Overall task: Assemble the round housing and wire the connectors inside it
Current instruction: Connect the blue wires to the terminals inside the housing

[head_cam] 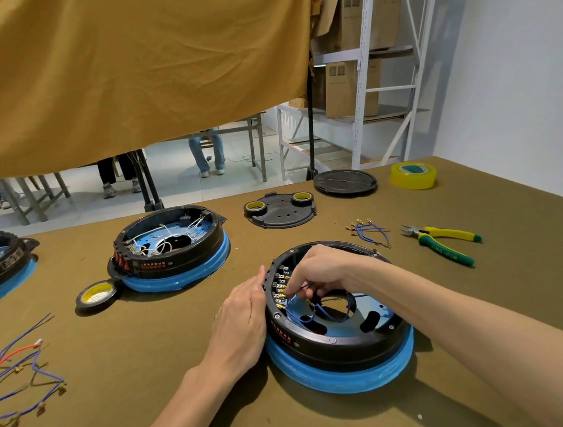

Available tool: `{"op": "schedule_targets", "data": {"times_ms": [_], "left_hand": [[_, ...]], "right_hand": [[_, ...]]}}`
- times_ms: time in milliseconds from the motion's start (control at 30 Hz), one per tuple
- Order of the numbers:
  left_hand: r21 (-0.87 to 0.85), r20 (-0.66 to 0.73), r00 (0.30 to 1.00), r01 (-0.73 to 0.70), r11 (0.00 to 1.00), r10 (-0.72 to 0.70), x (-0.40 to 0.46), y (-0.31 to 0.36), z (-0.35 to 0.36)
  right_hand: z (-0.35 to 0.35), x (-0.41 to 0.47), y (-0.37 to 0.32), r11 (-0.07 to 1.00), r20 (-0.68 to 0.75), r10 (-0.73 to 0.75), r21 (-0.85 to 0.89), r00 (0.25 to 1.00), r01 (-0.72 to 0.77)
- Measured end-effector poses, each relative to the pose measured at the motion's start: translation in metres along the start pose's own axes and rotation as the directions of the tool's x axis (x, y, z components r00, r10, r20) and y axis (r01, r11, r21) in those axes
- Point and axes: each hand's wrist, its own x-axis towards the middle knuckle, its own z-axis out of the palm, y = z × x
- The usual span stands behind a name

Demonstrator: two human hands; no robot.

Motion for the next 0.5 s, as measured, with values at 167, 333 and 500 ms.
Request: {"op": "schedule_targets", "data": {"times_ms": [167, 333, 500], "left_hand": [[0.009, 0.016, 1.0, -0.003, 1.0, 0.003, -0.0003, -0.0011, 0.0003], [0.024, 0.018, 1.0, 0.001, 1.0, -0.001, 0.0005, -0.0024, 0.0002], [0.066, 0.024, 1.0, -0.011, 0.998, 0.009, 0.0016, -0.004, -0.0012]], "right_hand": [[0.0029, -0.0002, -0.0066, 1.0, -0.006, 0.028, 0.003, 1.0, -0.028], [0.0022, -0.0025, -0.005, 0.998, 0.013, 0.031, 0.051, 0.999, -0.031], [0.0007, -0.0033, -0.0059, 0.999, 0.008, 0.024, 0.025, 1.0, -0.024]]}}
